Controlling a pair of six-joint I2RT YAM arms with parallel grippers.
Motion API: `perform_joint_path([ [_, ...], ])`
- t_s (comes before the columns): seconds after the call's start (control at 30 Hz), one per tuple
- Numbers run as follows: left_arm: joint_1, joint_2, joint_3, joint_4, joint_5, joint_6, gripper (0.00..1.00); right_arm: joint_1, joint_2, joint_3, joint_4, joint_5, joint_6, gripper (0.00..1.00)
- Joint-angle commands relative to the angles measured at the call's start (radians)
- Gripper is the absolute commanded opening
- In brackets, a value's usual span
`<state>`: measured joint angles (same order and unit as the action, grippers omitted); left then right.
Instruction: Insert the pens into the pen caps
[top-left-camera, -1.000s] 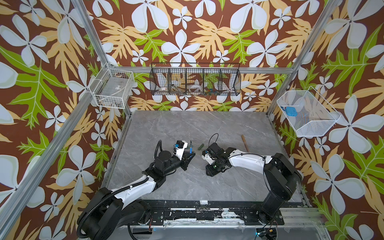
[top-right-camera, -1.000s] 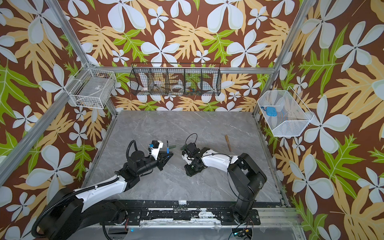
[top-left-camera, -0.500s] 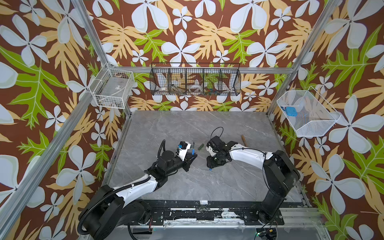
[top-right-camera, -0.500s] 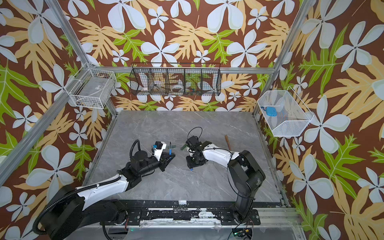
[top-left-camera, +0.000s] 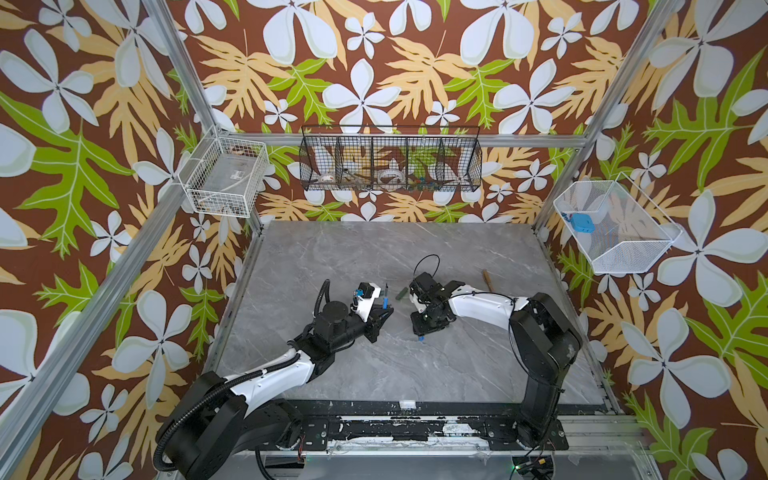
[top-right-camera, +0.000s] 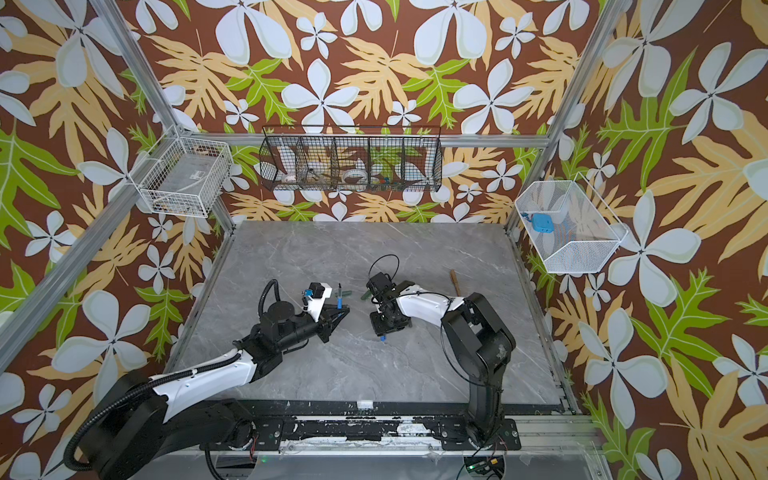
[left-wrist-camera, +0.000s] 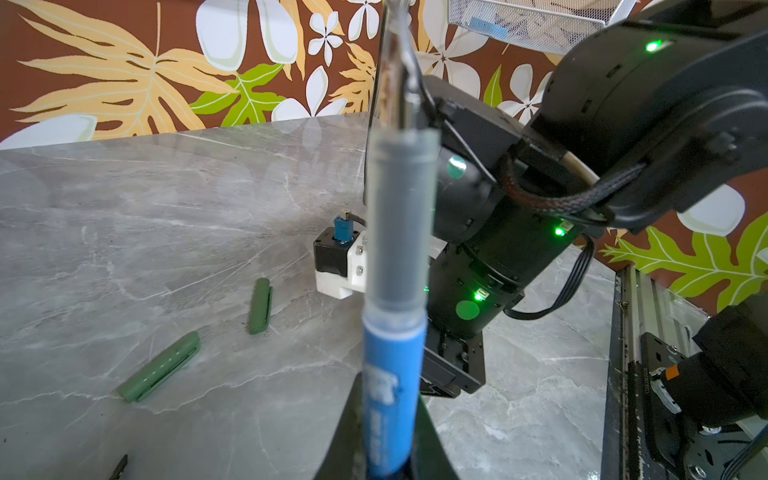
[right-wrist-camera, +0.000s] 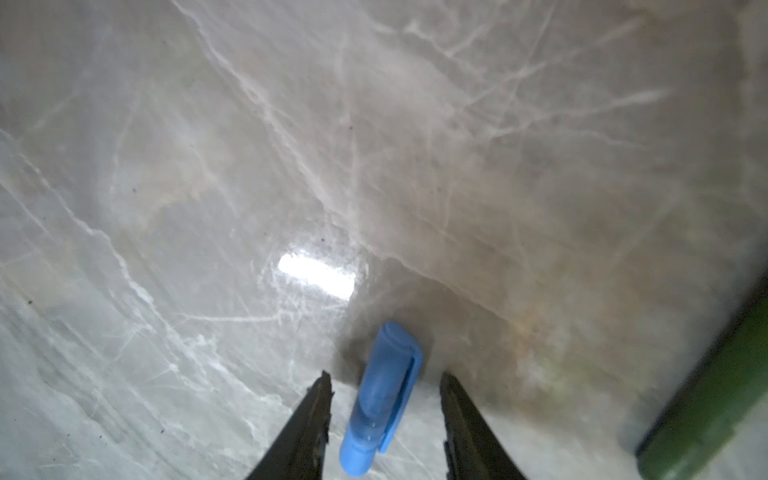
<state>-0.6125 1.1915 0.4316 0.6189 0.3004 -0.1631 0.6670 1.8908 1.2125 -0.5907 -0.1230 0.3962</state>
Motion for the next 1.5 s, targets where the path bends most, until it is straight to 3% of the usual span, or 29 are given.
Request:
perform_joint_path([
  [0.0, -0.001, 0.003, 0.001, 0.028, 0.009, 0.001, 0.0, 0.019, 0.036, 0.011, -0.056, 0.046, 0.011, 0.43],
  [0.53, -0.001, -0.056, -0.04, 0.045, -0.103, 0.004, 0.0, 0.057, 0.131, 0.045, -0.04, 0.077, 0.03, 0.35],
  [0.8, -0.001, -0.087, -0.065, 0.066, -0.13, 0.003, 0.0, 0.06, 0.108, 0.027, -0.048, 0.109, 0.023, 0.24],
  [1.23, -0.001, -0.042, -0.036, 0.065, -0.028, -0.004, 0.0, 0.037, -0.119, -0.056, 0.182, 0.083, -0.014, 0.1],
  [1.47, -0.001, -0.013, -0.027, 0.078, 0.021, -0.014, 0.0, -0.043, -0.306, -0.172, 0.371, -0.029, -0.041, 0.1],
])
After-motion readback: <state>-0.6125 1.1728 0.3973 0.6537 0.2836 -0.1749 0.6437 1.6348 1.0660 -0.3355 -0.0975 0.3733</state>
